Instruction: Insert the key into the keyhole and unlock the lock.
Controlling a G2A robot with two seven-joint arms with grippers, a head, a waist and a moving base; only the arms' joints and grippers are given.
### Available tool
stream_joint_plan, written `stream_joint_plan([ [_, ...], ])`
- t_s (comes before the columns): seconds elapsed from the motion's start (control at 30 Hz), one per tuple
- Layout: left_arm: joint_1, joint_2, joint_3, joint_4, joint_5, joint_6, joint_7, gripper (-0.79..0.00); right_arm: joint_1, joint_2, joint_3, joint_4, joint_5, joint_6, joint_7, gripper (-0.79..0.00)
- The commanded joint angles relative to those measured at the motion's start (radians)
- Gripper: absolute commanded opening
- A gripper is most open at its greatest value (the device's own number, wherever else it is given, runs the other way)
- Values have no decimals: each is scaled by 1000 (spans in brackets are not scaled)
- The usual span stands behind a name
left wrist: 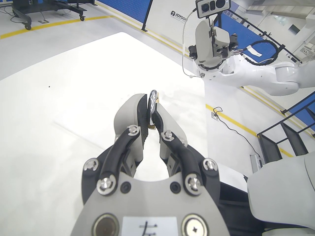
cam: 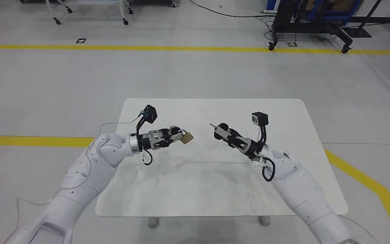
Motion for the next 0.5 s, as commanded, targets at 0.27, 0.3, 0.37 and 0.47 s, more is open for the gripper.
stream_joint_plan([
  [0.27, 30, -26, 69, -13, -400, 0, -20, -785, -20, -18, -6, -14, -11, 86, -150, -785],
  [0.3, 24, -34, 86, -2, -489, 0, -44, -785, -22, -22, -10, -11, -4, 88, -169, -785],
  [0.37, 14, -50, 119, 23, -710, 0, -120, -785, -27, -30, -20, -9, 28, 82, -204, -785],
  [0.47, -32, -71, 150, 75, -961, 0, -313, -785, -21, -38, -29, 7, 40, 85, -222, -785],
])
